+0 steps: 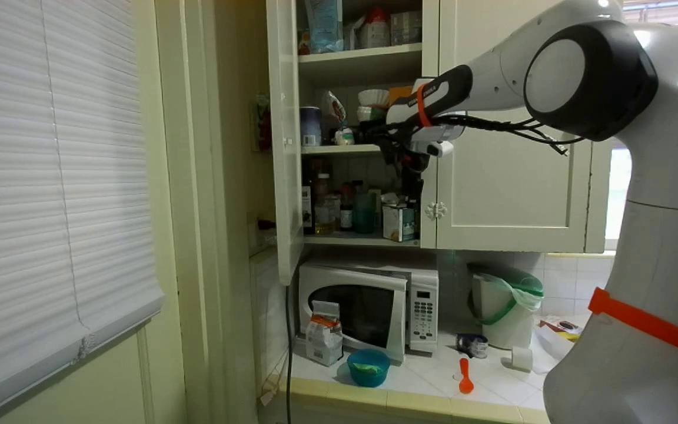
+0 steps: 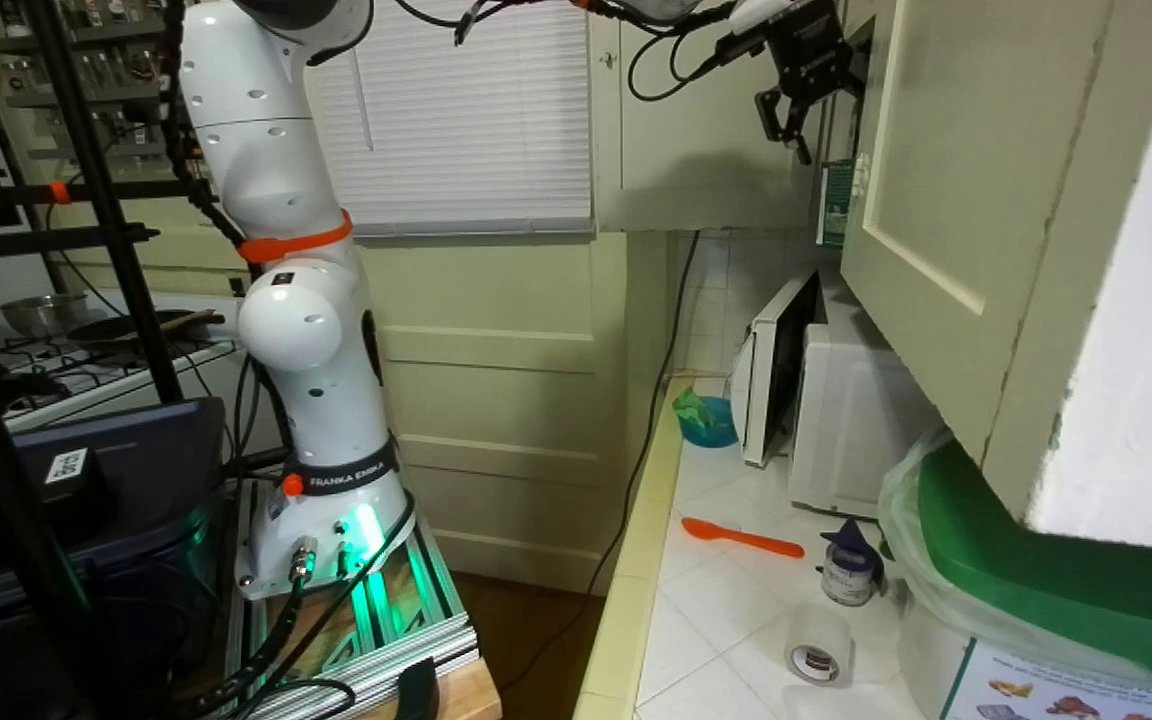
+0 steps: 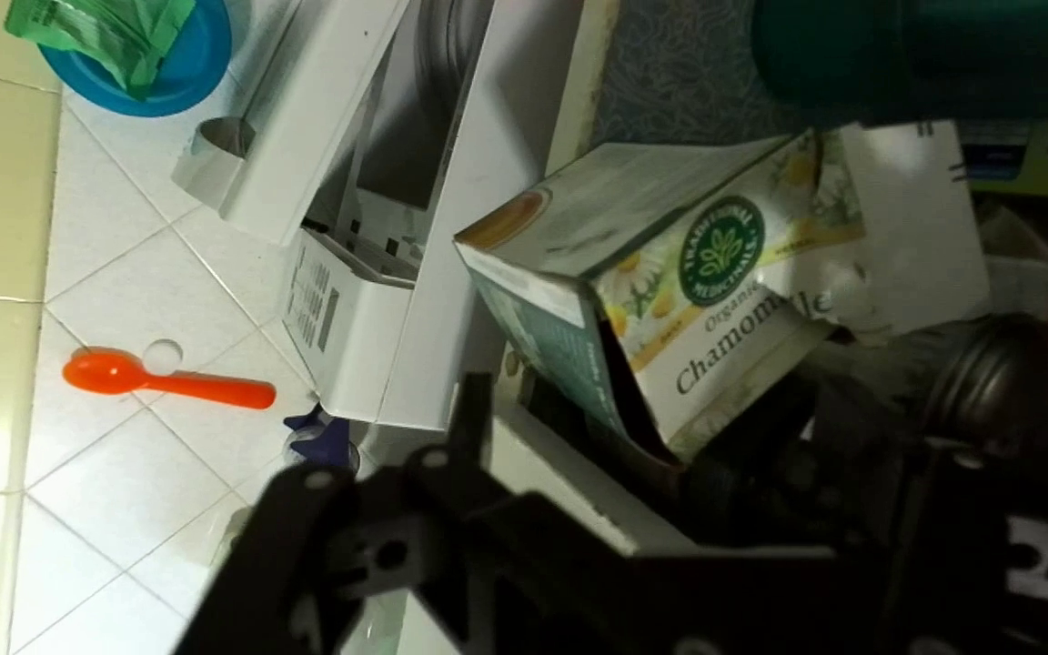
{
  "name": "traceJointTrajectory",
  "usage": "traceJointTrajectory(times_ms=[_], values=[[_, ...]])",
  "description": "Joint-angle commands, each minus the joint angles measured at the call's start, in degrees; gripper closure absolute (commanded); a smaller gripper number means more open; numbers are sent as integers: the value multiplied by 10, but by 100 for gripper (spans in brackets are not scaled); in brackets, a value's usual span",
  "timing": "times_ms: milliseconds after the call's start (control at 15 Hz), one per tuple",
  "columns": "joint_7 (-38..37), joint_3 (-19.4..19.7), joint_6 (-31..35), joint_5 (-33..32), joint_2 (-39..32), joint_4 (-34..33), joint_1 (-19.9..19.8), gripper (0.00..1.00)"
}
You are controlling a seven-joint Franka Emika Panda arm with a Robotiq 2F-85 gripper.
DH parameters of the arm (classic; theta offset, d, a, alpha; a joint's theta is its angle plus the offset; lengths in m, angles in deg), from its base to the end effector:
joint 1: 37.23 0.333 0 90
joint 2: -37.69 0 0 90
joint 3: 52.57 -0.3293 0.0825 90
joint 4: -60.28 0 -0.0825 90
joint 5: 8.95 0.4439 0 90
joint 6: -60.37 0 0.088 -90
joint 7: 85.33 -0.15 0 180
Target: Pick up the green box and put it inside the bottom shelf of the cabinet
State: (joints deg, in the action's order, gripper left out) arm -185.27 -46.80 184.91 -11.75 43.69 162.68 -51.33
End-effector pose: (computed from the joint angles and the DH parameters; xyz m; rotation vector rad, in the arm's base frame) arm 0.6059 -0.2255 0.6106 -1.4218 2.4099 -0.5692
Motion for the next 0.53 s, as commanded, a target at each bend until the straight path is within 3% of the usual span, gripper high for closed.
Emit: traceJointTrajectory(times_ms=[0,200,467], values=[[14,3,3,-24,38,46,17,0],[50,-5,-4,-52,67,89,25,0],[40,-30,14,-165,69,136,19,0]])
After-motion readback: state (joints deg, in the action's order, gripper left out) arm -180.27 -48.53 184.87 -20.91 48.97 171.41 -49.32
